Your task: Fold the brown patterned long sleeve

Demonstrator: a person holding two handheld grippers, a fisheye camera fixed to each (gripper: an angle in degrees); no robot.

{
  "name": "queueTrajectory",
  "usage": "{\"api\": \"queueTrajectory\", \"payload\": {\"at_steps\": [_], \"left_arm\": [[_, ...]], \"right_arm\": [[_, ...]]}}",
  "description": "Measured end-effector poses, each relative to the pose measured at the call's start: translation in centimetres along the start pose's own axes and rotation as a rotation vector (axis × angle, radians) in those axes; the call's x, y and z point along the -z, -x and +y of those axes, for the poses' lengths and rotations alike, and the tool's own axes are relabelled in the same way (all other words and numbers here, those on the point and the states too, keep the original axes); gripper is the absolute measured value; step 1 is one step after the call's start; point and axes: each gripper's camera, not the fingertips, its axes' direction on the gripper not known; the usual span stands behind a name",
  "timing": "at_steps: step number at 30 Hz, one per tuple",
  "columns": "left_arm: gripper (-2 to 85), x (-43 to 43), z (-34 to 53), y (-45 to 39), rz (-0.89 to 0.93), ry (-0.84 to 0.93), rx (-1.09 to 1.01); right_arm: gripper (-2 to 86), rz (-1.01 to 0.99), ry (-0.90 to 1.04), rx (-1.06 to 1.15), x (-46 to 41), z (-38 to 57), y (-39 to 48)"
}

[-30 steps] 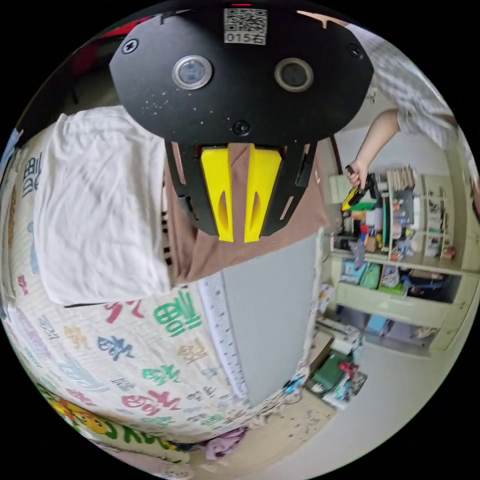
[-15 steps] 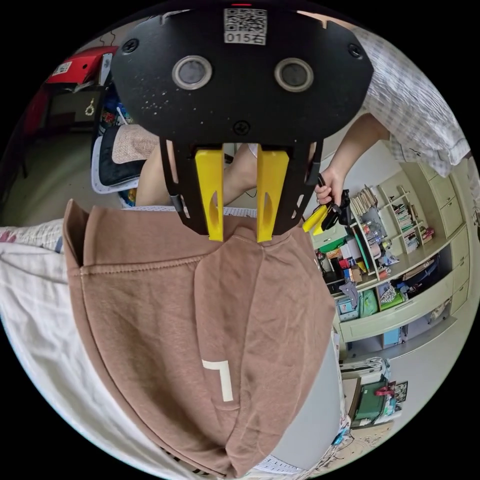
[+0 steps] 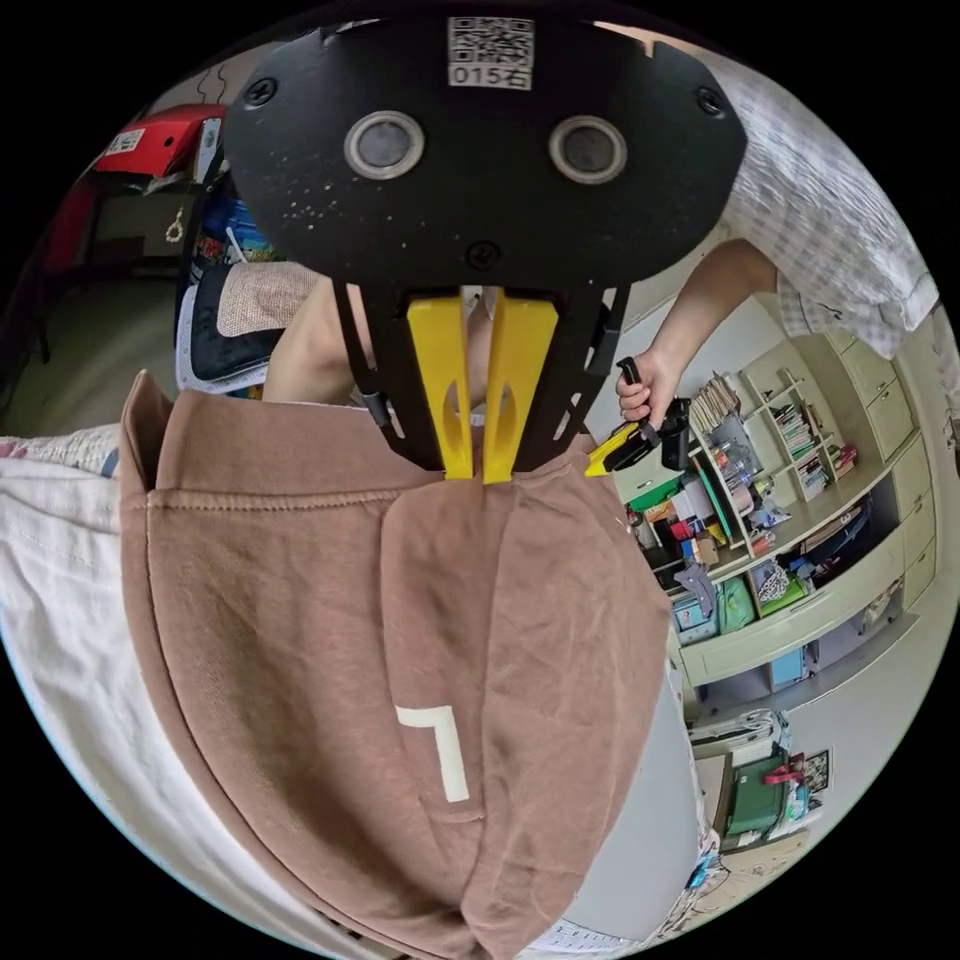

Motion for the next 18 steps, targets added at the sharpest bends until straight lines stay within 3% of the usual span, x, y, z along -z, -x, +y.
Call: {"api": "queueTrajectory", "payload": {"at_steps": [3, 5, 7, 10, 13, 16, 18], "left_arm": [[-0.5, 1.6, 0.5, -1.2, 0.134, -0.043, 0.016], [-0.6, 3.8, 0.3, -2.6, 0.382, -0.139, 0.049], [-0.7, 5.8, -1.2, -5.5, 0.463, -0.196, -0.026], [-0.7, 8.7, -6.1, -12.6, 0.445, -0.29, -0.265], [-0.6, 10.9, -12.9, -19.1, 0.478, -0.44, -0.44], [-0.5, 11.5, -18.8, -23.6, 0.475, -0.583, -0.481], [-0.5, 11.1, -20.8, -25.6, 0.37, -0.628, -0.446]], "right_arm": [[0.6, -0.053, -0.038, 0.025, 3.6, 0.8, -1.1], [0.4, -0.097, -0.1, 0.053, 6.9, 0.5, -0.8], [0.3, -0.139, -0.171, 0.125, 10.8, -1.2, 1.0], [0.3, -0.05, -0.326, 0.384, 17.2, -9.1, 8.7], [0.4, -0.027, -0.45, 0.478, 19.8, -16.6, 12.8], [0.9, 0.025, -0.628, 0.508, 21.9, -26.4, 15.8], [1.4, 0.123, -0.617, 0.454, 21.3, -29.8, 15.9]]}}
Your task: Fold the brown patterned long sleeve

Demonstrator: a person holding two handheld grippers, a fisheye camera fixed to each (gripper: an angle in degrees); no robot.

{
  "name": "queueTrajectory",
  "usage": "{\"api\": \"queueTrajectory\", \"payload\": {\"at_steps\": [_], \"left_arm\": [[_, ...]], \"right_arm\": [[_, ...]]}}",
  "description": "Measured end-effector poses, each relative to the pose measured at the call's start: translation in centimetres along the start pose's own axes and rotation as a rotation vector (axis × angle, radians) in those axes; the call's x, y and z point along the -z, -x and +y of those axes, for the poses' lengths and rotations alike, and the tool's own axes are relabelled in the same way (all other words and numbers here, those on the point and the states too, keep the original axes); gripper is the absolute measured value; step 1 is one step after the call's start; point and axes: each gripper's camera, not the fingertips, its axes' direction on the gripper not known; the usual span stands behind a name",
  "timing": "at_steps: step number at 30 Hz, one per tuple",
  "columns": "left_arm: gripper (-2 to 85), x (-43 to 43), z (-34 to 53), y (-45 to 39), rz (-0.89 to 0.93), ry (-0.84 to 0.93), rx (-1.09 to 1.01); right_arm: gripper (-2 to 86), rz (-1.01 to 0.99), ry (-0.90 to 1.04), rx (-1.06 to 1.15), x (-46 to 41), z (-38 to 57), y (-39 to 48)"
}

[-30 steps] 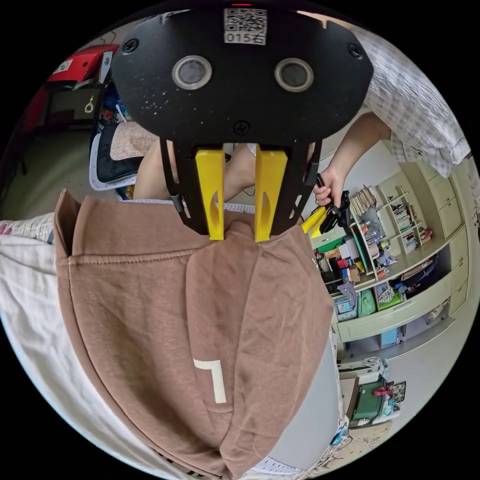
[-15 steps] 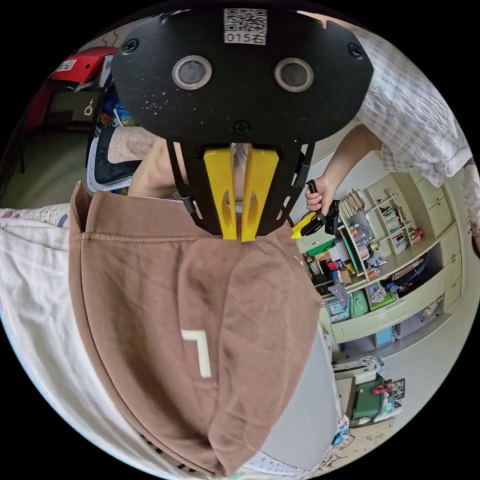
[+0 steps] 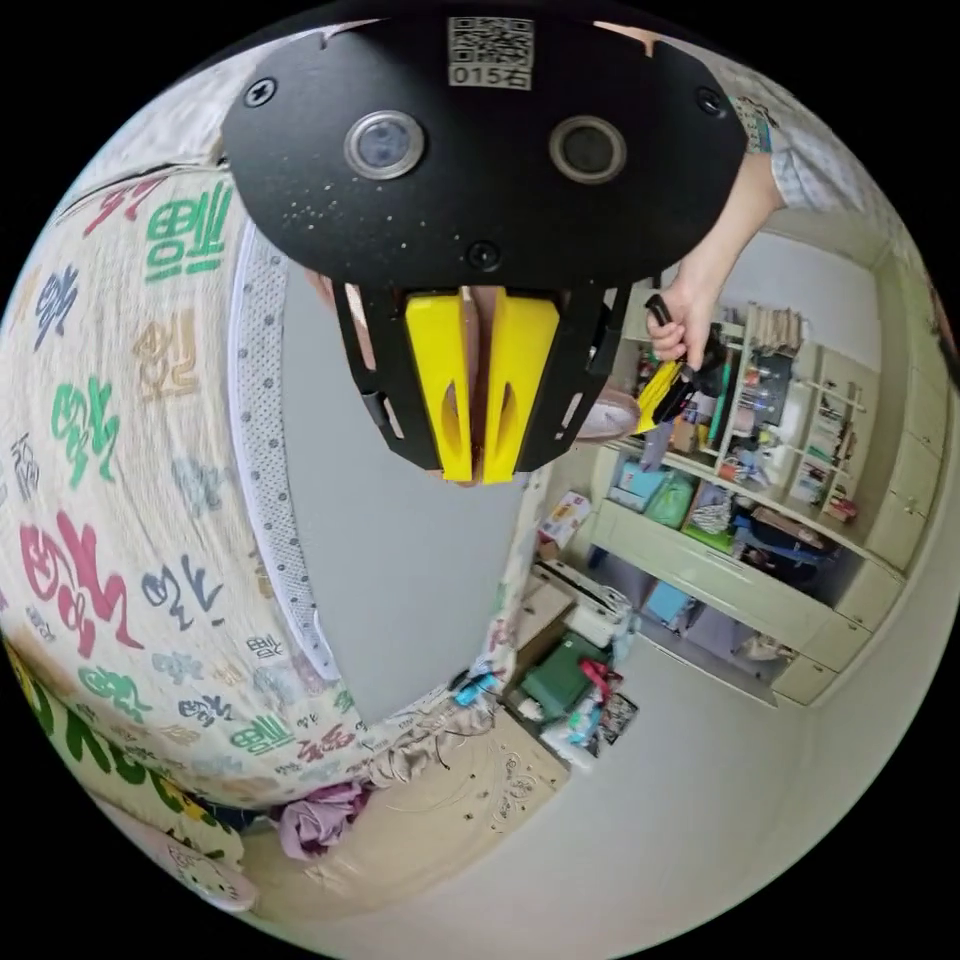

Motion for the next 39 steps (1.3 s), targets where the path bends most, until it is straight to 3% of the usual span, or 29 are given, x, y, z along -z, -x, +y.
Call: {"api": "queueTrajectory", "payload": {"at_steps": [3, 8, 15, 19, 23, 29, 34, 37, 39], "left_arm": [[-0.5, -1.7, 0.1, -0.8, 0.074, 0.014, -0.084], [1.3, -1.7, 8.3, -0.8, 0.03, 0.333, -0.219], [7.0, 1.7, 21.3, -2.4, -0.179, 0.657, -0.259], [10.2, 0.9, 26.1, -5.5, -0.24, 0.827, -0.378], [12.8, -0.4, 28.8, -7.6, -0.184, 0.894, -0.45], [13.3, -0.6, 30.5, -10.3, -0.26, 0.845, -0.577], [4.6, 1.4, 28.8, -9.3, -0.263, 0.72, -0.421], [1.6, 4.3, 27.0, -7.8, -0.304, 0.632, -0.307], [1.0, 6.5, 25.8, -6.8, -0.329, 0.571, -0.254]], "right_arm": [[2.6, -0.026, 0.043, 0.115, -0.9, 2.6, -0.8], [4.3, -0.032, 0.333, 0.235, -1.7, 18.7, -4.2], [8.2, -0.065, 0.681, -0.152, -1.3, 42.8, -11.3], [8.0, -0.049, 0.744, -0.215, -3.5, 46.0, -13.2], [2.0, -0.137, 0.746, -0.16, -4.1, 45.5, -12.5], [1.1, -0.37, 0.633, -0.114, -4.7, 43.0, -9.2], [2.5, -0.357, 0.639, 0.016, -8.8, 43.7, -5.7], [5.4, -0.15, 0.531, 0.205, -8.3, 45.4, -3.5], [7.2, 0.052, 0.608, 0.443, -10.5, 49.2, -0.6]]}}
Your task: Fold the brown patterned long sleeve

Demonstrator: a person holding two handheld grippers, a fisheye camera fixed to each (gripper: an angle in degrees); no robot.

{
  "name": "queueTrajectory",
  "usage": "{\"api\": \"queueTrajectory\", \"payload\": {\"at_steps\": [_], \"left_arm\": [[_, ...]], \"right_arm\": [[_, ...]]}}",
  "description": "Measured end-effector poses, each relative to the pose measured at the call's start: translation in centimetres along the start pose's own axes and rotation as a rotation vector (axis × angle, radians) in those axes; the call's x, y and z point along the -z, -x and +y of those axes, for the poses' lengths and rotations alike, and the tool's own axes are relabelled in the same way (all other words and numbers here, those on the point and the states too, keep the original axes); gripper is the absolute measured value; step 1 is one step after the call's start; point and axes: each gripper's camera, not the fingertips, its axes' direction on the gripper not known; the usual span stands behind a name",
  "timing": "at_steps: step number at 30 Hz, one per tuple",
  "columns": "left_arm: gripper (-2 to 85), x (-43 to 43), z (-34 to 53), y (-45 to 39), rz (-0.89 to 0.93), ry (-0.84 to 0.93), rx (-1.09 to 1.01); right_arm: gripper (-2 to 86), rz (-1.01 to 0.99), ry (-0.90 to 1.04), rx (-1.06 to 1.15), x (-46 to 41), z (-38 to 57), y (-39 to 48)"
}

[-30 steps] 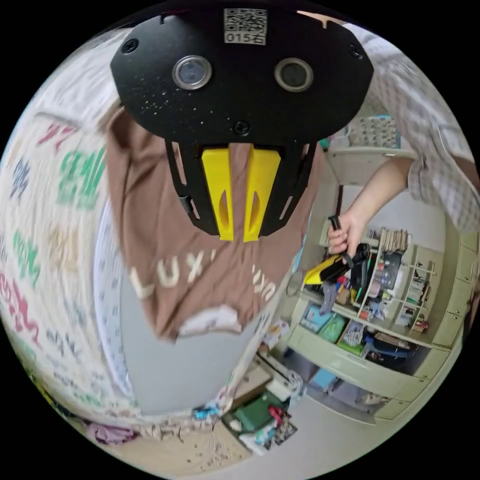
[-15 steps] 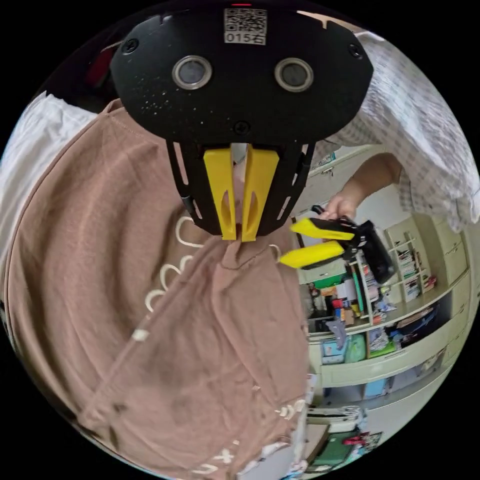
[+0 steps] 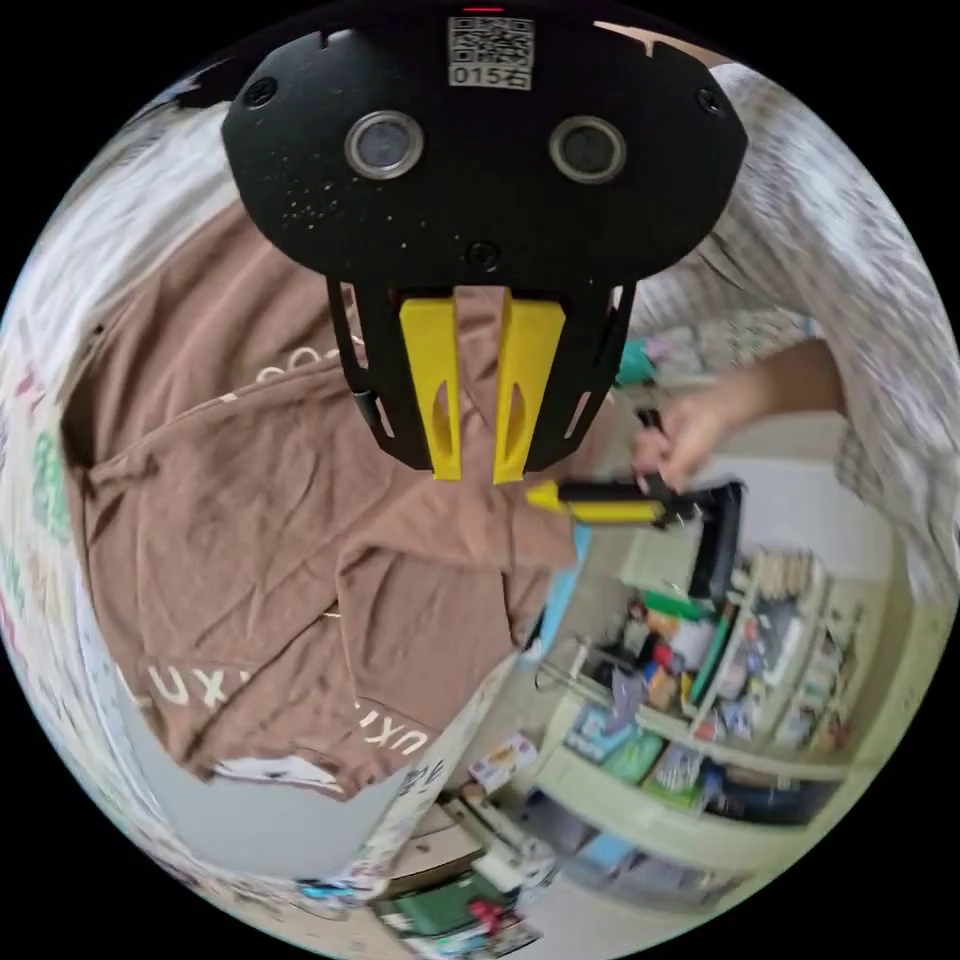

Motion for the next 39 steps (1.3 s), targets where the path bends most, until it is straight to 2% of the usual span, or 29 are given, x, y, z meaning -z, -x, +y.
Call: {"api": "queueTrajectory", "payload": {"at_steps": [4, 6, 7, 9, 11, 14, 17, 18, 22, 24, 26, 27, 29, 31, 32, 34, 39], "left_arm": [[0.6, 4.1, 0.6, 3.0, -0.02, -0.082, 0.087], [0.6, 5.2, 0.7, 3.5, -0.032, -0.094, 0.096], [0.6, 5.7, 0.8, 3.6, -0.032, -0.093, 0.098], [0.6, 6.2, 0.8, 3.6, -0.023, -0.087, 0.096], [0.5, 6.6, 0.8, 3.4, -0.012, -0.082, 0.084], [0.5, 7.6, 0.4, 3.1, 0.016, -0.078, 0.068], [0.4, 10.5, -0.7, 3.3, 0.037, -0.107, 0.035], [0.4, 11.3, -1.1, 3.4, 0.02, -0.111, 0.024], [0.6, 19.5, -3.9, 6.0, -0.179, -0.186, 0.032], [0.7, 23.9, -5.0, 8.5, -0.291, -0.277, 0.148], [1.1, 28.5, -5.4, 12.0, -0.405, -0.404, 0.317], [1.2, 29.1, -5.5, 12.6, -0.438, -0.406, 0.354], [1.4, 30.2, -5.6, 13.8, -0.502, -0.386, 0.458], [1.3, 29.5, -6.1, 12.7, -0.497, -0.378, 0.407], [1.2, 28.5, -6.9, 11.8, -0.51, -0.345, 0.366], [1.0, 26.3, -8.7, 10.5, -0.517, -0.296, 0.287], [0.5, 18.5, -16.8, 7.4, -0.352, -0.15, 0.039]], "right_arm": [[10.9, 0.044, 0.275, 0.214, -9.7, 1.0, 4.7], [12.3, 0.169, 0.378, 0.297, -15.5, 1.4, 6.5], [12.2, 0.193, 0.399, 0.309, -16.7, 1.5, 6.8], [6.6, 0.347, 0.392, 0.346, -19.1, 1.0, 7.5], [2.9, 0.397, 0.415, 0.388, -20.2, 0.2, 7.5], [0.5, 0.28, 0.391, 0.266, -18.7, -2.8, 4.7], [-0.1, 0.218, 0.248, 0.077, -11.6, -5.8, -1.7], [-0.2, 0.255, 0.197, 0.026, -8.0, -6.6, -4.7], [-0.1, 0.508, 0.044, -0.184, 6.3, -7.4, -16.4], [0.4, 0.718, -0.098, -0.433, 18.1, -6.0, -25.6], [1.3, 0.89, -0.195, -0.626, 25.4, -3.9, -31.2], [2.3, 0.913, -0.242, -0.766, 29.1, -2.2, -34.4], [4.0, 0.884, -0.364, -0.965, 32.7, 0.4, -37.1], [5.0, 0.789, -0.526, -1.019, 33.6, 1.3, -37.4], [5.5, 0.737, -0.555, -0.984, 32.4, 0.3, -37.4], [5.8, 0.66, -0.492, -0.883, 29.0, -3.2, -37.6], [5.0, 0.408, -0.286, -0.502, 15.1, -19.0, -35.4]]}}
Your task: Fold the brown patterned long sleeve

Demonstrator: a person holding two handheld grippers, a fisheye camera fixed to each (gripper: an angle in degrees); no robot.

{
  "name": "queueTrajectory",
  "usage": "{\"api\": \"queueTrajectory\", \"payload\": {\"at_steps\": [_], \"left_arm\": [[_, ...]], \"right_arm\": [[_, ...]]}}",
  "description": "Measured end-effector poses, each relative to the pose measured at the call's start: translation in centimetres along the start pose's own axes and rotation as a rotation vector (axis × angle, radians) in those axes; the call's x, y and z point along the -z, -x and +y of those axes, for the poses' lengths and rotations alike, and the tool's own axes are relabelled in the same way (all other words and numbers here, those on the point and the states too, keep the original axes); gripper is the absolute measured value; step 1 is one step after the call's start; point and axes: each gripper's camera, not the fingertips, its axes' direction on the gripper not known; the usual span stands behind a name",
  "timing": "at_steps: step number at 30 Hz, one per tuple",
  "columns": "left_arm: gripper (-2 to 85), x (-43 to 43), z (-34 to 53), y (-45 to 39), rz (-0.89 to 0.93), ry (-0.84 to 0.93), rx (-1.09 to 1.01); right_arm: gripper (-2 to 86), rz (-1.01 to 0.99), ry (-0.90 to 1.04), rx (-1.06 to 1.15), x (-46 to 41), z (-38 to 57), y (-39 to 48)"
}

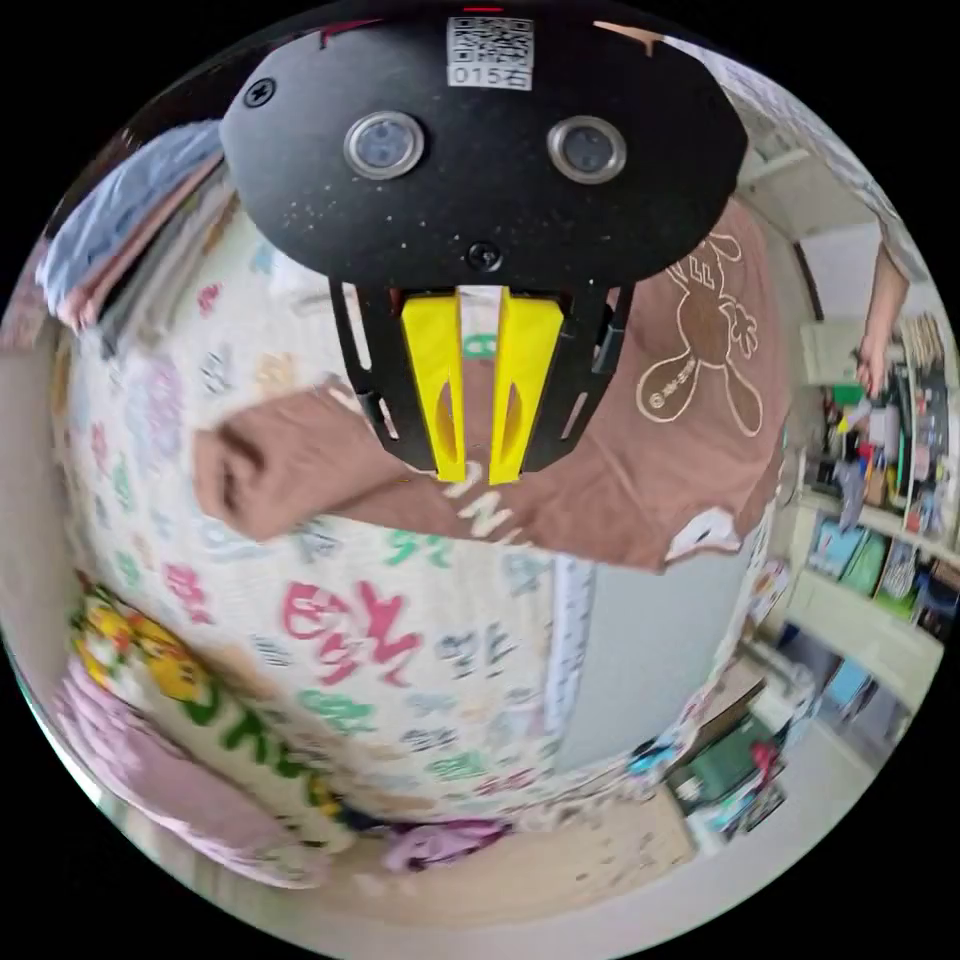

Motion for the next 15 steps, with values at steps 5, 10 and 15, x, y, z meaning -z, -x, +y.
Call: {"api": "queueTrajectory", "payload": {"at_steps": [5, 10, 15], "left_arm": [[-0.2, -8.0, -8.0, -4.6, 0.181, 0.067, -0.093], [-0.7, -12.1, -12.8, -6.2, 0.113, 0.093, -0.123], [-0.8, -14.3, -14.9, -5.4, 0.069, 0.119, -0.137]], "right_arm": [[2.5, -0.083, 0.042, 0.156, -7.3, -6.6, 11.8], [-0.2, 0.036, 0.122, 0.233, -11.1, -11.3, 18.3], [-0.5, 0.134, 0.087, 0.28, -9.3, -13.7, 20.4]]}}
